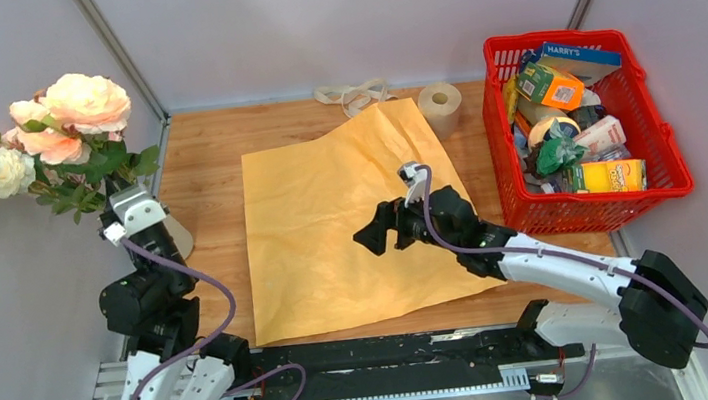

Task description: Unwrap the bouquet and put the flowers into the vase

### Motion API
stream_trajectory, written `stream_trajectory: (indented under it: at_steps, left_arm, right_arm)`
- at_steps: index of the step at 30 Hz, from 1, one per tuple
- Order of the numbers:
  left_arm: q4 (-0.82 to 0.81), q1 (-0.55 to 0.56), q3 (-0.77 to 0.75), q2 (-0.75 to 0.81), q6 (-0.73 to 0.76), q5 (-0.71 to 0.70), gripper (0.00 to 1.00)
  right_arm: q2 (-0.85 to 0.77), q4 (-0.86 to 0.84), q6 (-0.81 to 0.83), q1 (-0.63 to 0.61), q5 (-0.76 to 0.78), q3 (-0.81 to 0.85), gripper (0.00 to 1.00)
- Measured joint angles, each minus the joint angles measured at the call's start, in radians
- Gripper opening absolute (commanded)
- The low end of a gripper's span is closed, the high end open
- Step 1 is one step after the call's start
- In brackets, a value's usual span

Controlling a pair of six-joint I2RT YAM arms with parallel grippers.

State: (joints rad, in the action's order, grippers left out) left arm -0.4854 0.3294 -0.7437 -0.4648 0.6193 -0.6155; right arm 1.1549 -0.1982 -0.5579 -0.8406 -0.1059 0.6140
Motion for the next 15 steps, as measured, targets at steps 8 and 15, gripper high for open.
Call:
stream_trajectory:
  at_steps: [8, 15]
  left_arm:
    - [-0.013, -0.146, -0.035, -0.146, -0.055, 0.046, 0.0]
    - [-0.009, -0.268, -0.048, -0.174, -0.124, 0.119, 0.0]
  right_arm:
    - [-0.061, 0.015, 0.015, 0.016, 0.0, -0.021, 1.0]
    - [-0.089, 0.018, 0.038, 0.031, 0.0, -0.027, 1.0]
